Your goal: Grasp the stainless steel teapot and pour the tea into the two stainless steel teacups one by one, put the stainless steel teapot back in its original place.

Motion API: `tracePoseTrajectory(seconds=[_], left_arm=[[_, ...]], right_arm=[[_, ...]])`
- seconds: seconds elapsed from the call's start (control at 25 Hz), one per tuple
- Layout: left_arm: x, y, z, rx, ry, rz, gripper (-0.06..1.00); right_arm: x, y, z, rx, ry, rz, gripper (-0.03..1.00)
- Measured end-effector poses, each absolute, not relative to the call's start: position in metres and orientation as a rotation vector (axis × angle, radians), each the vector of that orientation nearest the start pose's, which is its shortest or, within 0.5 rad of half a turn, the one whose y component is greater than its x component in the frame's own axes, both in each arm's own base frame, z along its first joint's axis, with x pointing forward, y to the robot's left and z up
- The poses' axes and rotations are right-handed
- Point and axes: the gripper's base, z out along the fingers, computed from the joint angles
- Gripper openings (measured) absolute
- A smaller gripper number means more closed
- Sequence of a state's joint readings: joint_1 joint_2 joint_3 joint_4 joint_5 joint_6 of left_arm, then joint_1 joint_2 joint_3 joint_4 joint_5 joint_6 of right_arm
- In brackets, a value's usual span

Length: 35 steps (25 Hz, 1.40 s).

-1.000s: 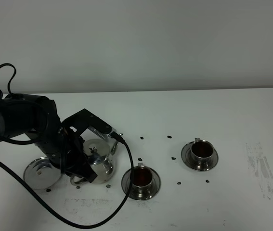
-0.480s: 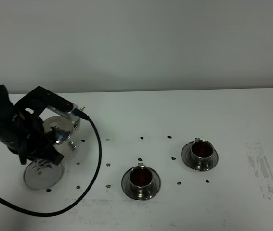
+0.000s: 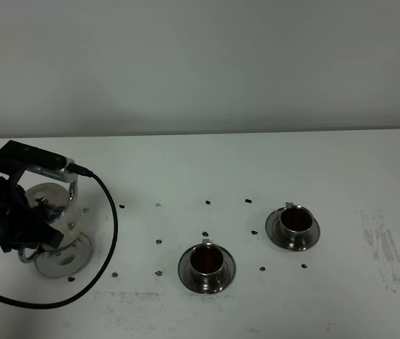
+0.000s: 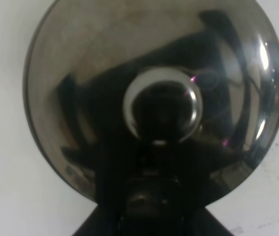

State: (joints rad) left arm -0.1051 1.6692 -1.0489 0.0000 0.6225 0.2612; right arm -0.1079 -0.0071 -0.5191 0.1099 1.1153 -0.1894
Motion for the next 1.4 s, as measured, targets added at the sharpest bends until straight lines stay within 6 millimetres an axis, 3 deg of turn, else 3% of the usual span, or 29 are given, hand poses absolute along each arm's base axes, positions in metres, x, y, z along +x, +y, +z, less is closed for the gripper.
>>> tracePoseTrajectory(seconds=[0.68,1.4], left_arm=[[0.327,-0.034,0.178,0.421,2.712,0.011,0.2],[0.33,-0.035,0.165,0.419,2.734,0.008,0.2]], right_arm=[[-0.01,0.01,0.278,-0.095,2.066,-0.051,0.34],[-0.01,0.01,0.278,-0.095,2.066,-0.051,0.34]])
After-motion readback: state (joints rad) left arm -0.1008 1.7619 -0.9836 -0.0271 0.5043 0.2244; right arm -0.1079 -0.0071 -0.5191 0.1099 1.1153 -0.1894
